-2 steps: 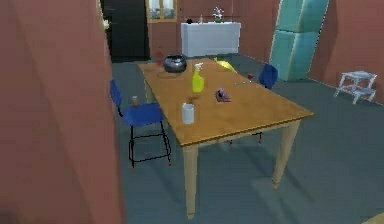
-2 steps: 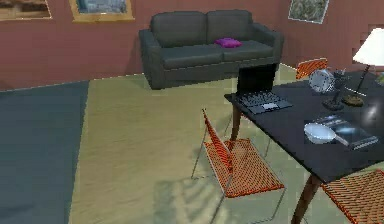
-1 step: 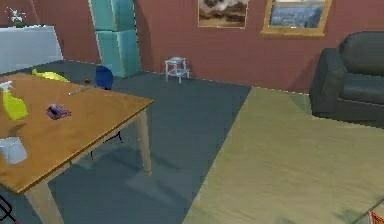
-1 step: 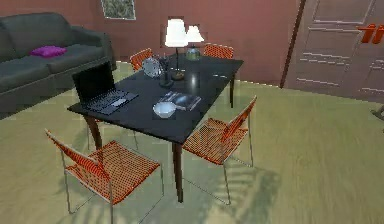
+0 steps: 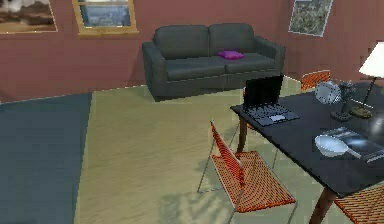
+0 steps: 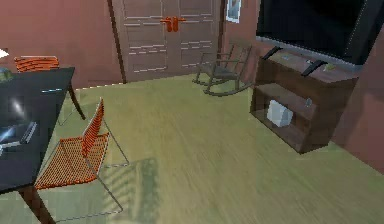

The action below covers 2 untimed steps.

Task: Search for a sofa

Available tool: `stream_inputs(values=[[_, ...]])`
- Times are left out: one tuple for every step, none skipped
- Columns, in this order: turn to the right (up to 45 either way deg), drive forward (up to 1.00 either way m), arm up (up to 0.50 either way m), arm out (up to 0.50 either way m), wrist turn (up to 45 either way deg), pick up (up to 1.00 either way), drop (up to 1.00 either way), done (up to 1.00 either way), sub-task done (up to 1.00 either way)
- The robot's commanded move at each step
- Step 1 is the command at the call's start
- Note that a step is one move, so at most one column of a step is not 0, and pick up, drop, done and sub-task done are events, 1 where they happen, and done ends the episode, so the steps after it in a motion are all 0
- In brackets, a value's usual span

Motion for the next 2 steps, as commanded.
stream_inputs(values=[[0.0, 0.2, 0.0, 0.0, 0.0, 0.0, 0.0, 0.0, 0.0], [-45.0, 0.0, 0.0, 0.0, 0.0, 0.0, 0.0, 0.0, 0.0]])
